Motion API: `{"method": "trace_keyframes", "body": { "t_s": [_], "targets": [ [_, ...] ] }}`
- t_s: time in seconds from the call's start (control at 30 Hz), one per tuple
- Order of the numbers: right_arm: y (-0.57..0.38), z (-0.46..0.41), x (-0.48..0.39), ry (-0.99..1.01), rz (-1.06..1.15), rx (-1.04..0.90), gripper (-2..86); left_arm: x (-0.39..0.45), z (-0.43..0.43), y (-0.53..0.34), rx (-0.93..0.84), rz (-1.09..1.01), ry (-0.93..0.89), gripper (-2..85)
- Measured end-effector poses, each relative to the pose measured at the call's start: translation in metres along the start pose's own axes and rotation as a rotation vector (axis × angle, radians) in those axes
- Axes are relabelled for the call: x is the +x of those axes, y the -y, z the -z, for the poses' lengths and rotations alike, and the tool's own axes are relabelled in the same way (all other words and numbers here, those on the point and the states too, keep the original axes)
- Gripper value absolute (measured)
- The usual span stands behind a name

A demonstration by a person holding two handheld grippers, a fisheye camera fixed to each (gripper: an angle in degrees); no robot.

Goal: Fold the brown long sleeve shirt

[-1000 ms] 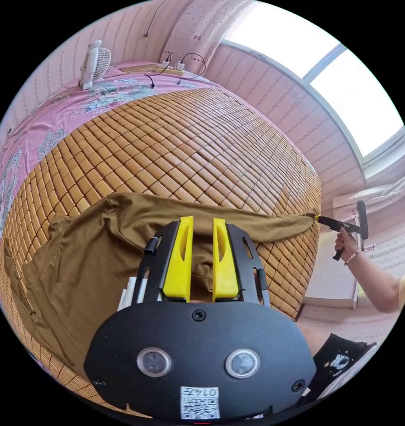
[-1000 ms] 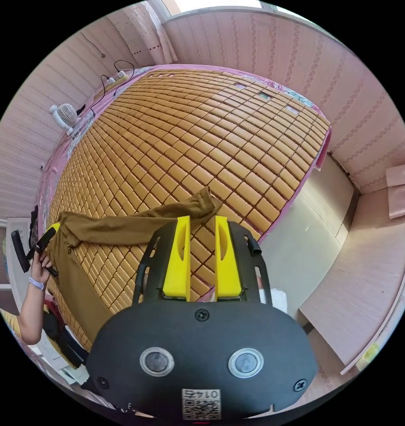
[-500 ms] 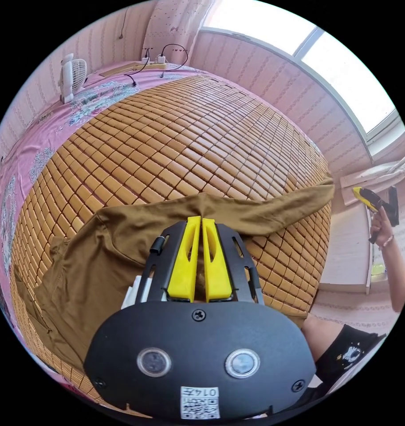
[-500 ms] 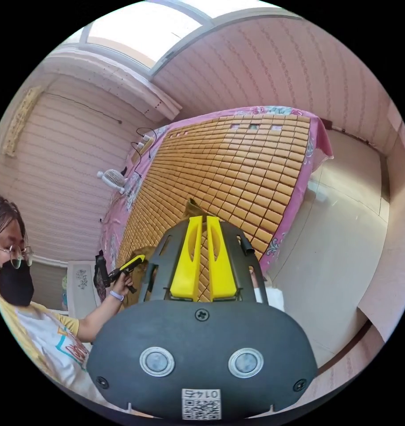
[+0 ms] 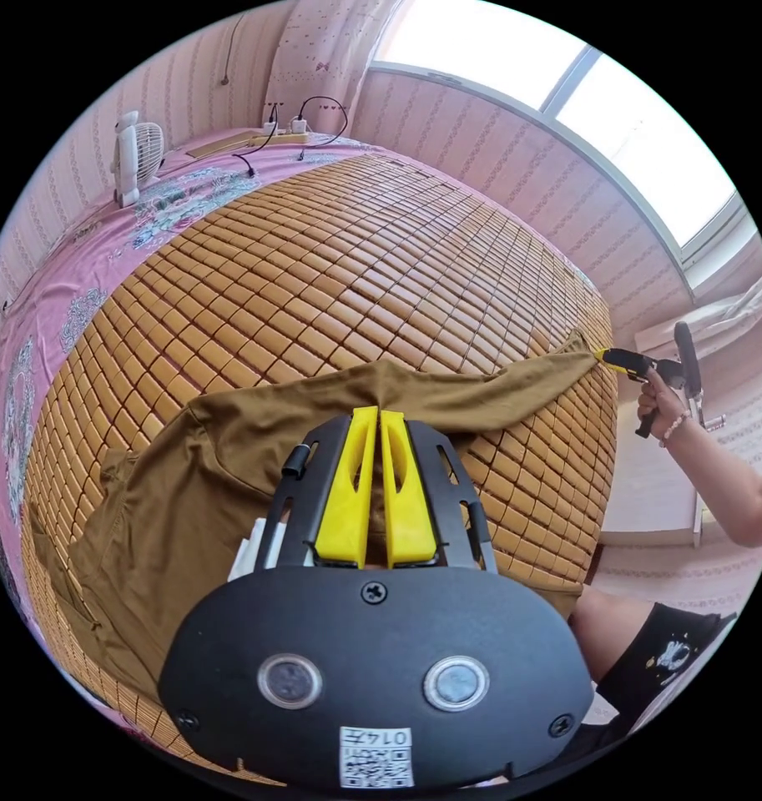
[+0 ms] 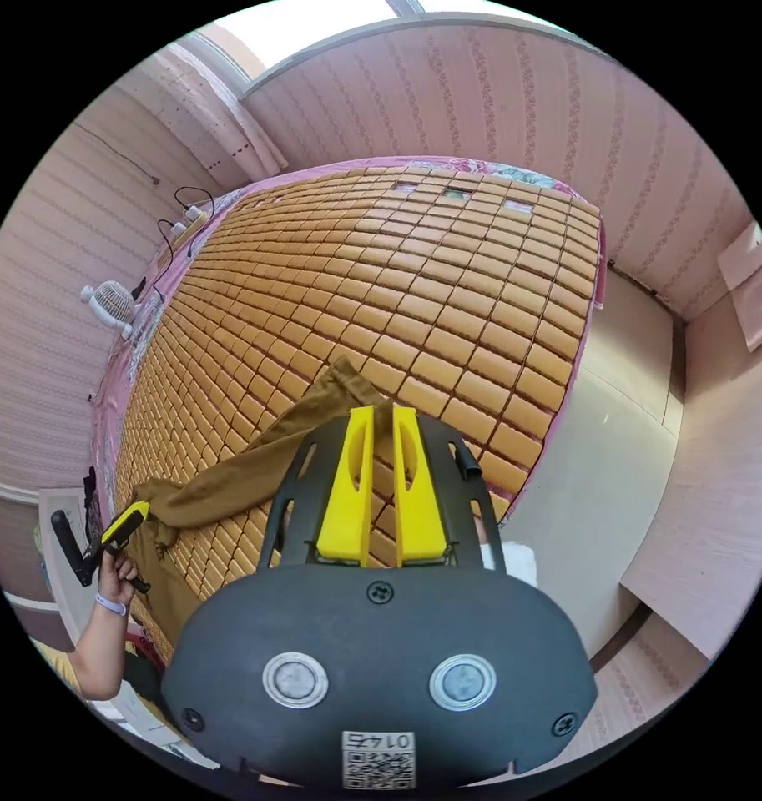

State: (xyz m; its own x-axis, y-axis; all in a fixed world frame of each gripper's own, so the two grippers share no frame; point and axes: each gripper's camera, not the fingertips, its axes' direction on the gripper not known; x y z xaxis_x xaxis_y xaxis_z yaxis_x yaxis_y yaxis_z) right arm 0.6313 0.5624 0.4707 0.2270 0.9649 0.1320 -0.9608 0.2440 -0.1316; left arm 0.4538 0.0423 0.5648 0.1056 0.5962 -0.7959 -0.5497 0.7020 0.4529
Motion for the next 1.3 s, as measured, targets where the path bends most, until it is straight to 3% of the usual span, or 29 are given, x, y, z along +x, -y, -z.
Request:
{"method": "trace_keyframes", "body": {
  "t_s": [0.23, 0.37, 0.53, 0.7, 0.87, 0.93, 1.1, 1.2, 1.3],
  "targets": [
    [-0.038, 0.094, 0.008, 0.18, 0.042, 0.006, 1.1, 0.008, 0.025, -0.006, 0.118, -0.055, -0.031, -1.0],
    [-0.017, 0.137, -0.007, 0.116, 0.173, 0.106, 2.6, -0.002, 0.002, 0.004, 0.074, 0.035, -0.181, -0.9],
    [0.015, 0.092, -0.014, 0.003, 0.266, -0.002, 6.1, -0.007, 0.005, 0.007, 0.071, 0.103, -0.196, -0.5],
    [0.001, 0.05, -0.026, -0.127, 0.296, -0.081, 7.2, -0.017, 0.032, 0.008, 0.133, 0.112, -0.003, 0.0],
    [-0.008, 0.047, -0.021, -0.084, 0.177, -0.052, 8.7, -0.04, 0.011, 0.021, 0.032, 0.165, 0.179, 4.5],
    [-0.004, 0.052, -0.015, -0.015, 0.101, 0.005, 8.2, -0.042, 0.0, 0.023, -0.025, 0.181, 0.175, 4.7],
    [0.001, 0.042, -0.021, -0.027, 0.043, -0.042, 1.6, -0.038, 0.006, 0.02, 0.02, 0.217, 0.14, 3.1],
    [-0.02, 0.071, -0.031, -0.036, -0.018, -0.038, 0.6, -0.032, 0.01, 0.021, 0.023, 0.186, 0.125, 1.0],
    [-0.028, 0.108, -0.042, 0.088, -0.108, -0.006, 1.1, -0.023, 0.016, 0.024, 0.017, 0.153, 0.137, -0.6]
  ]
}}
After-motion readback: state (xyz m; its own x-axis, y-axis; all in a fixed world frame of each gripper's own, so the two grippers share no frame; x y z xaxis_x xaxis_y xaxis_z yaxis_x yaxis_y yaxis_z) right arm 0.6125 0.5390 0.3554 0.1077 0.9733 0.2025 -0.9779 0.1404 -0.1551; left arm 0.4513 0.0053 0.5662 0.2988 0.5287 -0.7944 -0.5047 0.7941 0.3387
